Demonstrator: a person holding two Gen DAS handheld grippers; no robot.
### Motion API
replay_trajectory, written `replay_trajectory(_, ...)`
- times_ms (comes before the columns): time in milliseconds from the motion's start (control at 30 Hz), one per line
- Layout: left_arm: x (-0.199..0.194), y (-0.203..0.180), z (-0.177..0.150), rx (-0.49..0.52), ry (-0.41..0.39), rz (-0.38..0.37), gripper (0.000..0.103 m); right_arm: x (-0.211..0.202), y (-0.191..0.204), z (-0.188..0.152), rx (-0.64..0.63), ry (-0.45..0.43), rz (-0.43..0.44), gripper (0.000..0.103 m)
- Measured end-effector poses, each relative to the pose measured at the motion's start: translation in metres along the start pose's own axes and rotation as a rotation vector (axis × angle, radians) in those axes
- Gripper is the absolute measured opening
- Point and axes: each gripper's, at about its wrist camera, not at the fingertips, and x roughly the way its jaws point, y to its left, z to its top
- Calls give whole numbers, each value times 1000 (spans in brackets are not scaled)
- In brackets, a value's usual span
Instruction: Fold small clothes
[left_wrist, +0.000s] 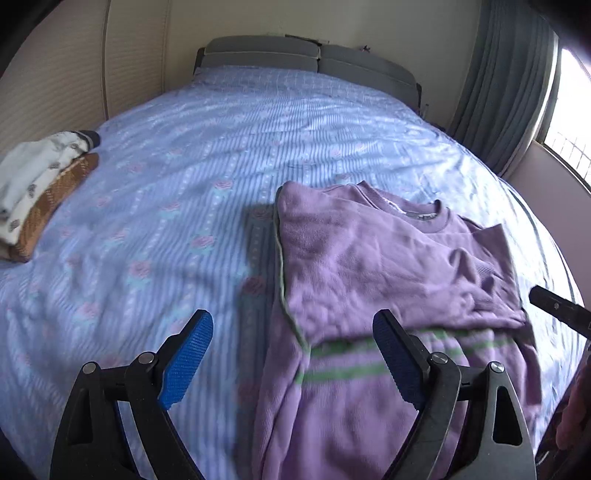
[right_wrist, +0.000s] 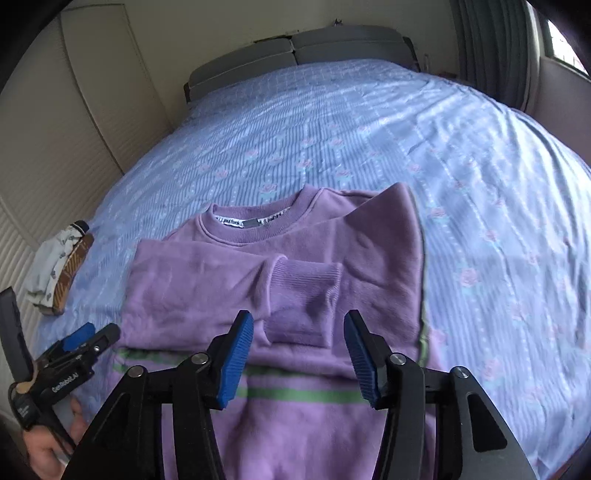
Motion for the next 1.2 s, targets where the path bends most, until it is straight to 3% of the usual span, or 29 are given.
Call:
replay_trajectory(233, -77, 0, -45, -20, -63, 20, 89, -80, -17, -65, 51, -70, -95, 55)
replay_trajectory(433, -97, -3, -71, 9, -81, 23, 86, -105, -21, -96, 52, -91, -118, 55)
replay_trajectory(700, -88, 9, -104, -10, -13, 60, 78, -94, -43, -135, 142, 5, -143, 55)
replay_trajectory(1000, -61, 19, -135, -60, 118, 36, 70, -70, -50, -155, 177, 81, -141, 55)
replay_trajectory(1200, -54, 12, -140, -50, 127, 22, 70, -56, -59, -160, 229, 128, -118, 55)
